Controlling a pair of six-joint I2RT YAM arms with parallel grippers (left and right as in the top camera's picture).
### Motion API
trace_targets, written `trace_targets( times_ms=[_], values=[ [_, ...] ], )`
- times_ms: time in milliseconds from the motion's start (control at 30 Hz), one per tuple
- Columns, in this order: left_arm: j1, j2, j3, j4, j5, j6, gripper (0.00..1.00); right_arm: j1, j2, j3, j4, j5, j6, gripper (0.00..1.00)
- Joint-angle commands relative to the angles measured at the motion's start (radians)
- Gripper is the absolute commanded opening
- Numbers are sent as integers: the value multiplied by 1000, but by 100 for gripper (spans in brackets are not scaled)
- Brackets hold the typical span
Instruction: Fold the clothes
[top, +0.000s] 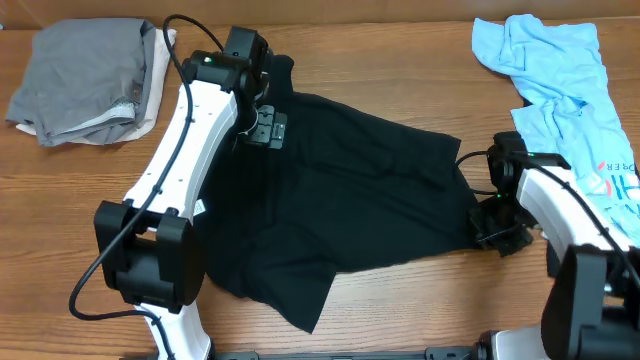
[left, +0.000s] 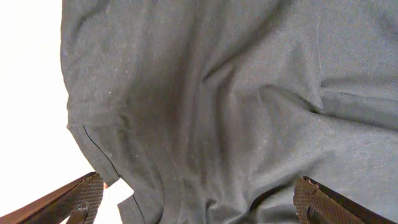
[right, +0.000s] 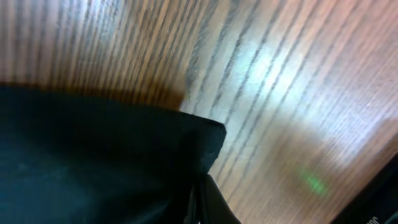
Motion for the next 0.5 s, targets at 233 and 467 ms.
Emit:
trace_targets(
  times_ms=[233,467],
  values=[
    [6,11,14,35,-17,114,100,2,-273,-5,-27,32,-205,82],
    [14,11,15,68,-40,121,100,3,-323,-5,131,-98,-443,98]
  ],
)
